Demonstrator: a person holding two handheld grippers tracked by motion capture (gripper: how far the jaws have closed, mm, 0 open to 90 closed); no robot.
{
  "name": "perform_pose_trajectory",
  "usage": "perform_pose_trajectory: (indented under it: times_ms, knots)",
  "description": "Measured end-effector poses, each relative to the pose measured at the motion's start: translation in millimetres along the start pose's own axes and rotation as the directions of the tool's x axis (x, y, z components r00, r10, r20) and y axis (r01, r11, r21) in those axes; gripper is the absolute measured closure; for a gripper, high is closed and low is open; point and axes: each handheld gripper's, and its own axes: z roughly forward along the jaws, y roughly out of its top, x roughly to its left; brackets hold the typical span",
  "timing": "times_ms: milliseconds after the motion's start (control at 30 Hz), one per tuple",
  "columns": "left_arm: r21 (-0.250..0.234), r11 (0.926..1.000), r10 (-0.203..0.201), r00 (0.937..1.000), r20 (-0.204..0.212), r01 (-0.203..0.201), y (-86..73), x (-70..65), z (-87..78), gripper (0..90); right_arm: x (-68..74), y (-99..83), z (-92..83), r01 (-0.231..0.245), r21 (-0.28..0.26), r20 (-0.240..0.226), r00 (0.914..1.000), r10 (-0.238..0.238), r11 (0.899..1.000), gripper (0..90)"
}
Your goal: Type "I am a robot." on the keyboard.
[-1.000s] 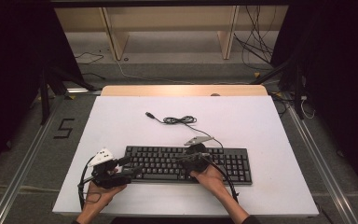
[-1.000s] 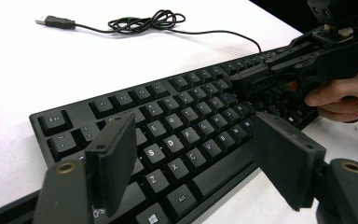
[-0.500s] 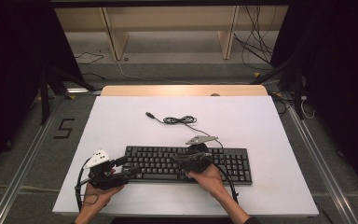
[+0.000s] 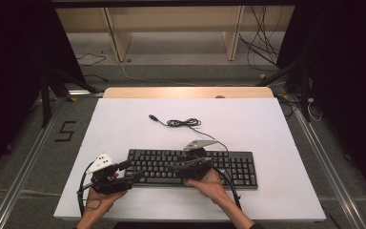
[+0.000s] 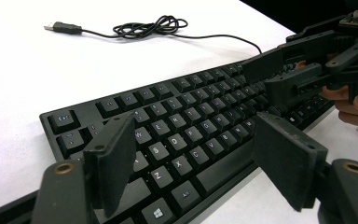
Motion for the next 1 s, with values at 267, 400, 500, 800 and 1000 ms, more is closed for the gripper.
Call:
perform_pose_trajectory:
  times_ms: [267,400,500,800,1000]
  knots:
    - [-0.008,1.0000,0.003,1.0000,-0.002,-0.003,0.2,0.3,-1.0,29.8,6.8,1.7,5.5,0.015,0.002,-0.017,0.9998,-0.015,1.000,44.1]
    - [-0.008,1.0000,0.004,1.0000,-0.003,-0.004,0.2,0.0,-0.9,29.8,10.9,2.3,8.9,0.033,0.015,-0.011,0.9994,-0.033,0.999,53.2]
    - [-0.008,1.0000,0.004,1.0000,-0.003,-0.004,0.2,0.0,-1.0,29.8,12.7,1.6,11.4,0.037,0.027,-0.006,0.9993,-0.037,0.999,60.2]
    - [-0.012,0.9999,0.006,1.0000,-0.004,-0.006,0.4,0.2,-1.9,29.8,14.9,0.7,16.4,0.051,0.034,-0.006,0.9987,-0.051,0.998,78.9]
    - [-0.013,0.9999,0.005,1.0000,-0.007,-0.005,0.2,0.7,-1.9,29.8,18.4,-0.6,22.6,0.060,0.055,-0.012,0.9982,-0.059,0.997,87.5]
